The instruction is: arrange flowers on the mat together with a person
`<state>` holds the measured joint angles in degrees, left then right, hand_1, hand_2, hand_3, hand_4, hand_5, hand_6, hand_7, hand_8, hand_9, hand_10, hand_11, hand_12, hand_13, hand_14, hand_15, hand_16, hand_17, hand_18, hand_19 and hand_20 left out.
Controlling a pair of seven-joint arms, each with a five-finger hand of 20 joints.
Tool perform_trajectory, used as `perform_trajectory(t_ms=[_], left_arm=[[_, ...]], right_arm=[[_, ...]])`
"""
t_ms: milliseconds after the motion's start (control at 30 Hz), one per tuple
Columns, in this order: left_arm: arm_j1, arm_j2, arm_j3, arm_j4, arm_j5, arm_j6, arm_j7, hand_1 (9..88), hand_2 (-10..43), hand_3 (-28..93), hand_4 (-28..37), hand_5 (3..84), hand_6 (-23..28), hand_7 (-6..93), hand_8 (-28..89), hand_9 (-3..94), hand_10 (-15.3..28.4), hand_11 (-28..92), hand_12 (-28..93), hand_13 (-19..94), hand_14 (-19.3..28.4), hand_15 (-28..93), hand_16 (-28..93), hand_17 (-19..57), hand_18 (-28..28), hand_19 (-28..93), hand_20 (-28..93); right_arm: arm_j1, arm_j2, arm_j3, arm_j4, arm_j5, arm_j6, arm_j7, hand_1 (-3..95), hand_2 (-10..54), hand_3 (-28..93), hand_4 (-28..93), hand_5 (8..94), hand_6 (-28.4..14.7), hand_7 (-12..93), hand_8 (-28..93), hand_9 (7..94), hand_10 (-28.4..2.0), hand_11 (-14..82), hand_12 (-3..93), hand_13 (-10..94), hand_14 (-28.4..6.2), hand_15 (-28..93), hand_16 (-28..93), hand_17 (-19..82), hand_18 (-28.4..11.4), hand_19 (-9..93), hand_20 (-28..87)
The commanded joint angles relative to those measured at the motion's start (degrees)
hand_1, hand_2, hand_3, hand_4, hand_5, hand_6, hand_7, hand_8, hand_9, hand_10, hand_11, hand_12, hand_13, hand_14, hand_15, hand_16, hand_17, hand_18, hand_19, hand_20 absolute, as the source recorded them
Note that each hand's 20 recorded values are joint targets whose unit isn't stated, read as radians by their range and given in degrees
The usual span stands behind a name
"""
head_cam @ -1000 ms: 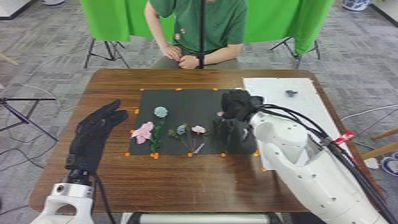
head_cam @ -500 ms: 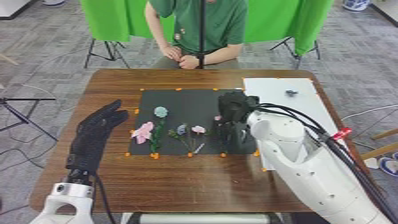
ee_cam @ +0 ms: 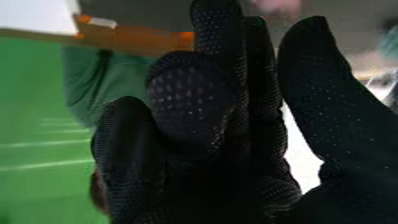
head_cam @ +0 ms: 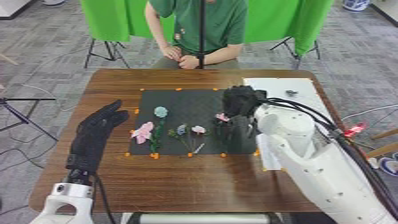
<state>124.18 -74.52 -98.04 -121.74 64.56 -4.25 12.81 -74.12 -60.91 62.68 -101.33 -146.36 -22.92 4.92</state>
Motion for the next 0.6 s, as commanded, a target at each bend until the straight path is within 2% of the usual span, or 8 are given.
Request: perform_trajectory(t_ms=[33, 100, 200, 300, 400, 467, 533, 600], left_arm=[[0.41, 0.17, 0.29, 0.08, -0.13, -0.63, -0.47, 29.1, -9.5, 61, -17.0, 42.6, 3.5, 12.4, -5, 43.2, 12.7, 18, 16, 33, 16.6, 12, 6, 2.9, 12.7, 6, 16], [0.34, 0.12, 0.35, 0.14, -0.24, -0.48, -0.29, 29.1, -9.5, 61, -16.9, 42.6, 3.5, 12.4, -5, 43.2, 12.7, 18, 16, 33, 16.6, 12, 6, 3.0, 12.7, 6, 16], [0.29, 0.12, 0.38, 0.2, -0.21, -0.75, -0.48, 29.0, -9.5, 61, -16.9, 42.6, 3.5, 12.3, -5, 43.3, 12.8, 18, 16, 33, 16.6, 12, 6, 3.0, 12.7, 6, 16], [0.31, 0.22, 0.53, 0.2, -0.17, -0.98, -0.4, 29.1, -9.5, 61, -17.0, 42.6, 3.4, 12.3, -5, 43.2, 12.7, 18, 16, 33, 16.6, 12, 6, 3.0, 12.6, 6, 16], [0.68, 0.38, 0.99, 0.06, -0.42, -0.04, 0.4, 29.0, -9.5, 61, -17.0, 42.6, 3.4, 12.4, -5, 43.2, 12.7, 18, 16, 33, 16.6, 12, 6, 3.0, 12.6, 6, 16], [0.9, 0.57, 1.06, -0.04, -0.37, 0.33, 1.18, 29.1, -9.5, 61, -17.0, 42.6, 3.4, 12.5, -5, 43.2, 12.6, 18, 16, 33, 16.5, 12, 6, 3.0, 12.7, 6, 16], [0.96, 0.79, 1.24, 0.0, -0.49, 1.02, 1.72, 29.2, -9.5, 62, -17.0, 42.7, 3.3, 12.6, -5, 43.4, 12.6, 18, 16, 33, 16.5, 12, 6, 3.0, 12.7, 6, 16], [0.95, 0.84, 1.33, 0.0, -0.53, 1.13, 1.93, 29.2, -9.5, 62, -17.0, 42.8, 3.3, 12.8, -5, 43.5, 12.6, 19, 16, 33, 16.5, 13, 6, 3.1, 12.7, 6, 16]], right_arm=[[-6.99, -0.99, 13.25, -9.6, 7.78, 3.03, 4.11, 43.1, -9.5, 68, -25, 72.6, 3.4, 16, -10, 86.0, -10.5, 16.5, 16.9, 94, -0.6, 55, 23, 72, -6.7, 93, 34], [-11.58, -2.73, 18.35, -12.44, 12.92, 7.89, 3.8, 42.8, -9.5, 68, -25, 72.8, 3.3, 16, -11, 85.9, -10.5, 16.5, 17.0, 94, -0.6, 55, 23, 72, -6.8, 93, 34], [-19.06, -6.2, 24.6, -14.87, 30.91, 19.73, 0.5, 42.5, -9.5, 67, -24, 73.9, 2.4, 16, -7, 85.8, -10.6, 16.6, 17.1, 94, -0.9, 54, 23, 72, -6.8, 93, 33], [-27.21, -10.15, 28.37, -15.11, 43.36, 29.26, -8.09, 38.3, -9.5, 67, -19, 75.0, 1.7, 16, -5, 85.0, -11.9, 16.8, 17.6, 93, -3.0, 42, 28, 67, -8.2, 92, 20], [-35.35, -12.89, 31.08, -15.93, 58.98, 27.69, -14.93, 28.3, -2.7, 69, -16, 74.3, 1.0, 17, -10, 81.4, -14.2, 15.8, 17.8, 85, -7.3, 38, 28, 58, -11.1, 85, 17], [-40.36, -14.44, 31.4, -16.61, 69.79, 24.28, -19.11, 25.2, -0.9, 70, -15, 72.3, 0.1, 16, -10, 77.0, -15.2, 14.3, 17.5, 76, -11.5, 33, 26, 49, -14.2, 72, 26], [-43.99, -17.11, 31.91, -17.22, 72.42, 19.92, -21.79, 20.5, 0.6, 74, -16, 66.5, -0.7, 14, -9, 68.6, -16.2, 10.4, 15.9, 61, -14.9, 21, 24, 37, -15.7, 46, 35], [-47.11, -20.32, 31.51, -18.17, 72.09, 18.42, -24.08, 15.9, 1.0, 77, -16, 58.1, -0.6, 13, -9, 59.5, -16.1, 7.8, 14.3, 50, -14.9, 15, 23, 29, -14.8, 24, 36]])
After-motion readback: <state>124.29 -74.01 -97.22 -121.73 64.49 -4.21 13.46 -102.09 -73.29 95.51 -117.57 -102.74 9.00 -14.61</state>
